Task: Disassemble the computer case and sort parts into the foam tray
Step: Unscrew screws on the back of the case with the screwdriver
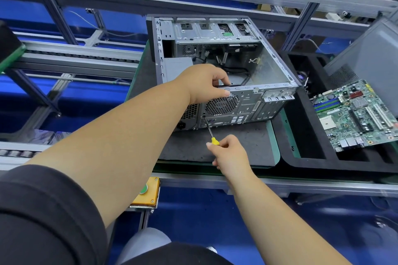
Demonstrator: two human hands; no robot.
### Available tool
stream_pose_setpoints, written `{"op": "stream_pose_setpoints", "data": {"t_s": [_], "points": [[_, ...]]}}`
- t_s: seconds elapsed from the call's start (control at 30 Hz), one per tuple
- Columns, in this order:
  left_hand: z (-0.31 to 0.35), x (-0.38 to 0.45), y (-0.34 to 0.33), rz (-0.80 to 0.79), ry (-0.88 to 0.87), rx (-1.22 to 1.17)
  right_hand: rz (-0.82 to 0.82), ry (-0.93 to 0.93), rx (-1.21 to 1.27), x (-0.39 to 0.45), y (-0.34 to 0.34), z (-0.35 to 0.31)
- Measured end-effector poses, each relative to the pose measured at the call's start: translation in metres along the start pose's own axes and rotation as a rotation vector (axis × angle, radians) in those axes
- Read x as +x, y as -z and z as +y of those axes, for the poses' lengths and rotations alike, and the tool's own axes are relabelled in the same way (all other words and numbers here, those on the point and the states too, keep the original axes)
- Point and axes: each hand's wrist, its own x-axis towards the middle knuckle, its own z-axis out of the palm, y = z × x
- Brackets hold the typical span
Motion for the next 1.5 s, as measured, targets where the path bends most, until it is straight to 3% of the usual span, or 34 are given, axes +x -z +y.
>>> {"op": "stream_pose_setpoints", "data": {"t_s": [0.1, 0.2, 0.27, 0.57, 0.87, 1.1, 1.5], "points": [[0.000, 0.000, 0.000, -0.002, 0.002, -0.008, -0.003, -0.001, -0.106, 0.000, 0.000, -0.006], [0.001, -0.001, 0.001, -0.003, 0.000, -0.010, -0.196, -0.263, 0.307, -0.002, 0.000, -0.012], [0.001, -0.001, 0.001, -0.004, 0.000, -0.007, -0.262, -0.335, 0.462, -0.002, 0.001, -0.011], [0.000, -0.001, 0.001, -0.006, 0.001, -0.011, -0.216, -0.329, 0.444, 0.004, 0.000, -0.006], [-0.001, 0.000, 0.000, -0.014, -0.002, -0.005, -0.135, -0.120, 0.139, 0.006, -0.002, 0.000], [-0.001, 0.001, 0.000, -0.012, -0.010, 0.002, -0.309, -0.303, 0.494, 0.001, 0.000, -0.005], [0.000, 0.001, 0.000, -0.014, -0.007, 0.001, -0.212, -0.151, 0.272, 0.003, 0.001, 0.001]]}}
